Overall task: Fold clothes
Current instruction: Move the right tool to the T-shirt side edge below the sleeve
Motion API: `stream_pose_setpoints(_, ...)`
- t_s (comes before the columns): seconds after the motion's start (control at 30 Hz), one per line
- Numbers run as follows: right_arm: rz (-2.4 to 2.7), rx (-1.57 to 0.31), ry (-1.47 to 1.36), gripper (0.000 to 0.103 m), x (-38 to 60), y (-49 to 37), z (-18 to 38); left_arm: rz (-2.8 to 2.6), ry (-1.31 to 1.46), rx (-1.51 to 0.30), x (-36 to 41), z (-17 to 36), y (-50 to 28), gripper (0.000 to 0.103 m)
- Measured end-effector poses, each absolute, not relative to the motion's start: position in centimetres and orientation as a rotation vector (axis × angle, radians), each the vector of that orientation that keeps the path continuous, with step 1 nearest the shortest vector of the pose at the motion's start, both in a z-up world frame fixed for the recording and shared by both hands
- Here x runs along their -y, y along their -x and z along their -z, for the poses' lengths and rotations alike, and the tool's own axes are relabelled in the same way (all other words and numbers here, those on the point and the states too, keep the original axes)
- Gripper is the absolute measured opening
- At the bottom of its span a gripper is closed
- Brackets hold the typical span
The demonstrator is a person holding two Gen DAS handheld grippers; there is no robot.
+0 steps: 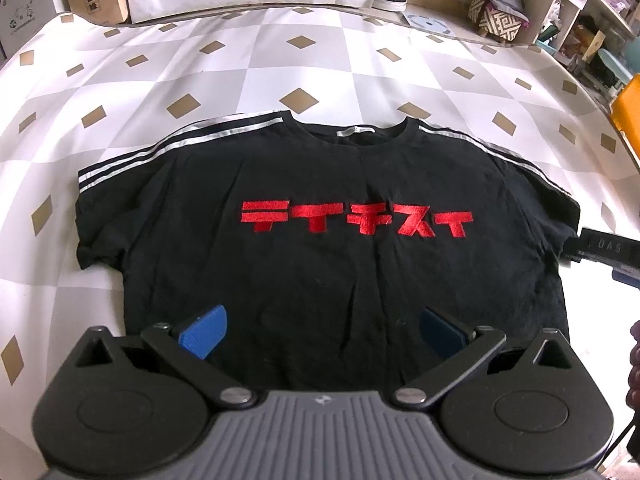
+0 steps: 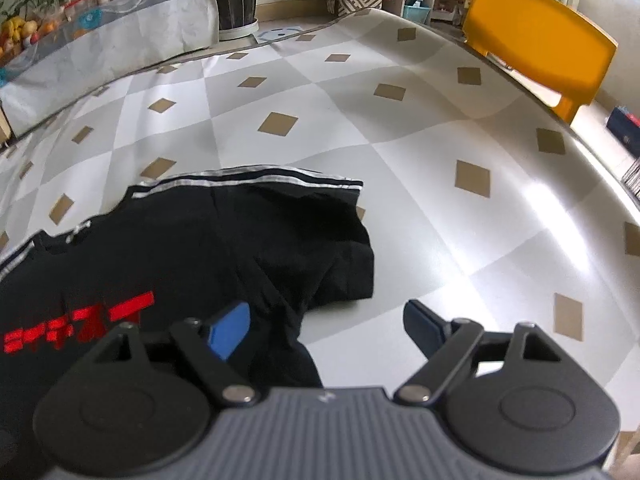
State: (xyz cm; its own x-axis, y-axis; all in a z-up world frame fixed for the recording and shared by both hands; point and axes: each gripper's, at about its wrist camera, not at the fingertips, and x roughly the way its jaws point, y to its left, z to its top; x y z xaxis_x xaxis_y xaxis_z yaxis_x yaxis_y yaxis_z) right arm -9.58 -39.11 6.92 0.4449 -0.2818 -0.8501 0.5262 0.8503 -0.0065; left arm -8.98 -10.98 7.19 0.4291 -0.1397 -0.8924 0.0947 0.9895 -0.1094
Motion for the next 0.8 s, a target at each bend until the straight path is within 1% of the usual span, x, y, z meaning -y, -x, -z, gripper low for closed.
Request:
stream_pose_setpoints(0.17, 0.461, -0.959, -0.444, 0.08, 42.3, 10.1, -6.3, 0.141, 0.042, -1.129, 10.9, -7.0, 8.9, 0.103)
stream_pose_setpoints(0.23, 0.451, -0.942, -0.514, 0.075, 43.6, 10.4, -6.0, 0.14, 0.05, -1.127, 10.8, -7.0, 8.8, 0.103)
stream_pose_setpoints(0.27, 0.455, -0.937, -0.534, 0.075, 44.1, 10.5, -5.9, 0.141, 0.052, -1.126, 10.8, -7.1, 8.8, 0.103)
stream_pose_setpoints(0.47, 0.466, -0.885, -0.61, 0.069, 46.2, 10.9, -5.2, 0.142, 0.062, -1.121, 10.6, -7.3, 8.7, 0.103)
stream_pose_setpoints(0.53, 0.465, -0.883, -0.617, 0.064, 46.4, 10.8, -4.7, 0.135, 0.064, -1.121, 10.5, -7.2, 8.6, 0.103)
stream_pose_setpoints(0.67, 0.47, -0.892, -0.608, 0.059, 46.0, 10.2, -3.9, 0.124, 0.061, -1.135, 10.4, -7.0, 8.5, 0.103)
stream_pose_setpoints(0.8, 0.477, -0.9, -0.626, 0.052, 45.7, 9.8, -3.0, 0.127, 0.059, -1.139, 10.4, -6.9, 8.4, 0.103)
